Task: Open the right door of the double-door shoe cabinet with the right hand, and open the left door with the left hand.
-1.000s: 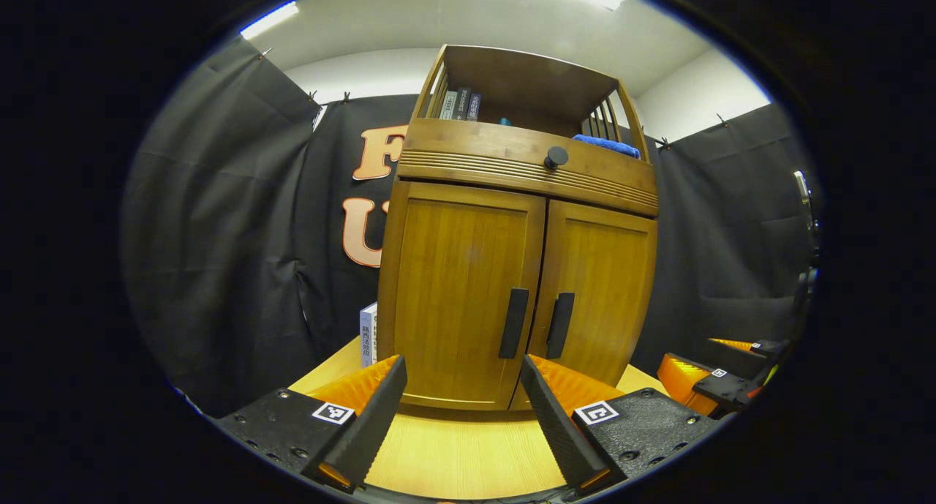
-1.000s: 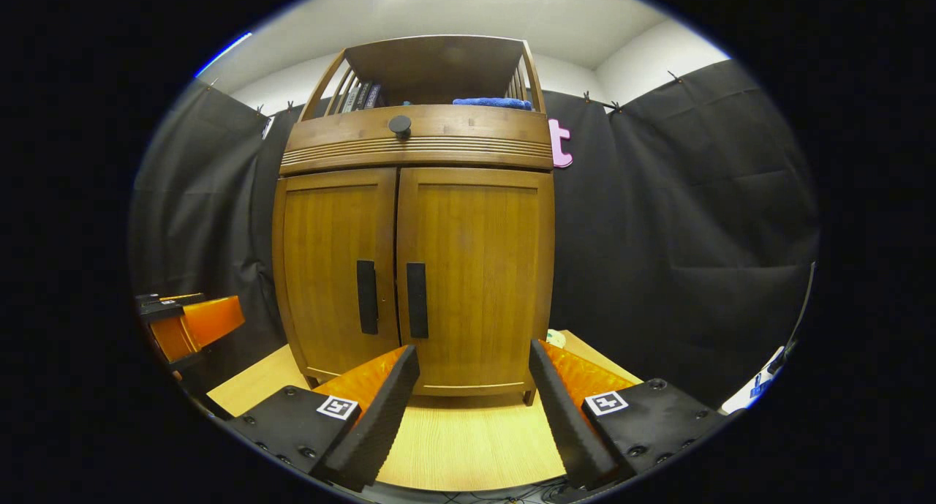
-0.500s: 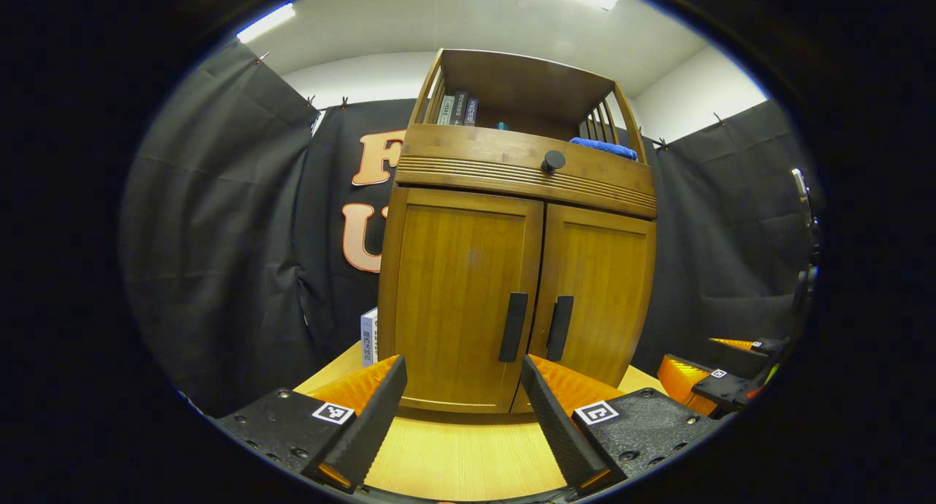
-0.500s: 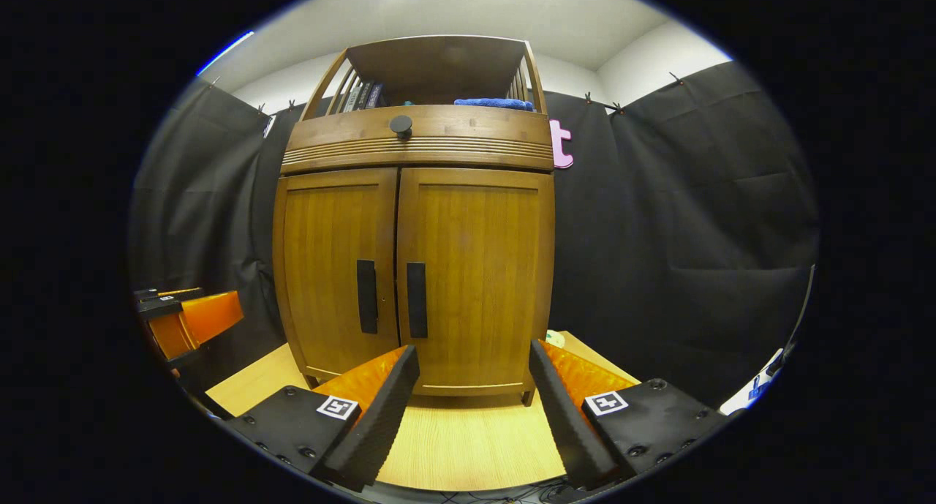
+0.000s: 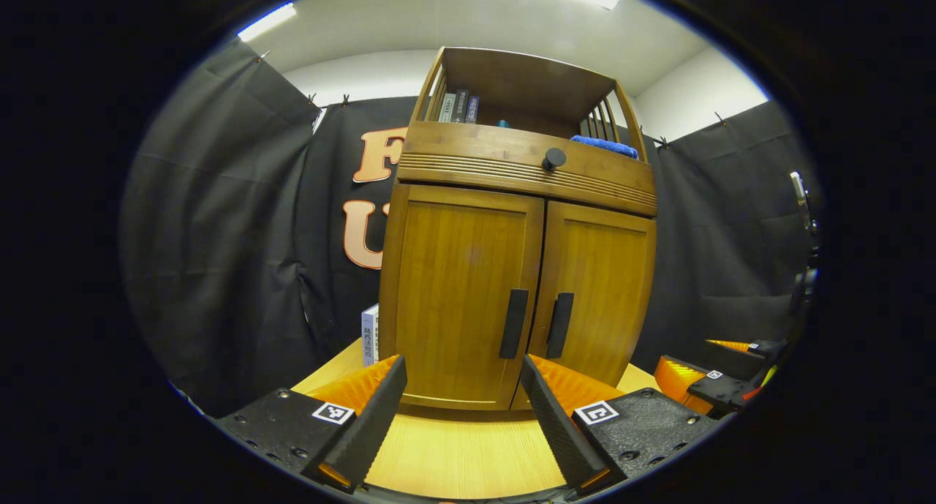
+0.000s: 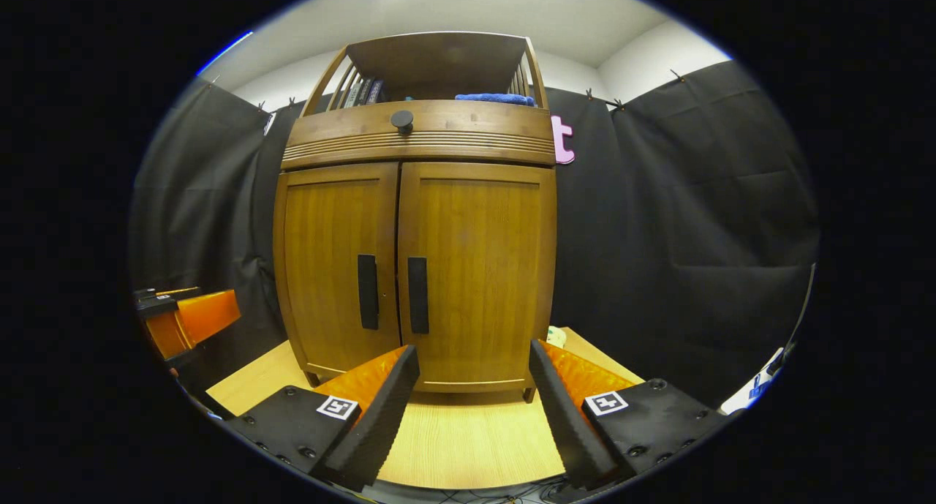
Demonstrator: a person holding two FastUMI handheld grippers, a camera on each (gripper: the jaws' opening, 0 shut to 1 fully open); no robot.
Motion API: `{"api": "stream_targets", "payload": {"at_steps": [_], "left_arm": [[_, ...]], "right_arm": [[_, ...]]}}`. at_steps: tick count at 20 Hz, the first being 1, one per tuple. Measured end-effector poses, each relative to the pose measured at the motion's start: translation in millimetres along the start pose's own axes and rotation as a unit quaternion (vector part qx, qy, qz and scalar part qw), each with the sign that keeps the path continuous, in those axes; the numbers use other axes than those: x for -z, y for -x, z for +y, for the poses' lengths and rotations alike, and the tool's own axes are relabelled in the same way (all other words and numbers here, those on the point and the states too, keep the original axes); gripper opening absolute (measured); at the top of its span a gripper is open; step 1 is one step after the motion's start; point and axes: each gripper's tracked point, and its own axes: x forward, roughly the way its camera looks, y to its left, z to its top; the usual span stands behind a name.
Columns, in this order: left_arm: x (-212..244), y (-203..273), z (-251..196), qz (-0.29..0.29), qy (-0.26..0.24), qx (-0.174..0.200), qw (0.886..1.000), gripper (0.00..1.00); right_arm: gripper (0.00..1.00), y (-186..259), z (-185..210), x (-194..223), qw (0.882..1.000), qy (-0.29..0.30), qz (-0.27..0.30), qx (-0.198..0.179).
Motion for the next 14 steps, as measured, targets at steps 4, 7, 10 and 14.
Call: {"api": "stream_targets", "payload": {"at_steps": [4,7,10,14], "left_arm": [[0,2,0,0.001,0.000,-0.002,1.000,0.92],[2,2,0,0.006,-0.001,-0.002,1.000,0.92],[3,6,2,0.009,-0.004,-0.004,1.000,0.92],[4,8,3,0.013,-0.005,-0.007,1.000,0.92]], "right_arm": [[0.94,-5,3,3,1.000,0.002,0.005,-0.003],[0.94,-16,7,5,1.000,0.004,0.005,-0.008],[1.00,-31,12,5,1.000,0.005,0.004,-0.015],[0.97,-57,26,3,1.000,0.011,0.004,-0.022]]}}
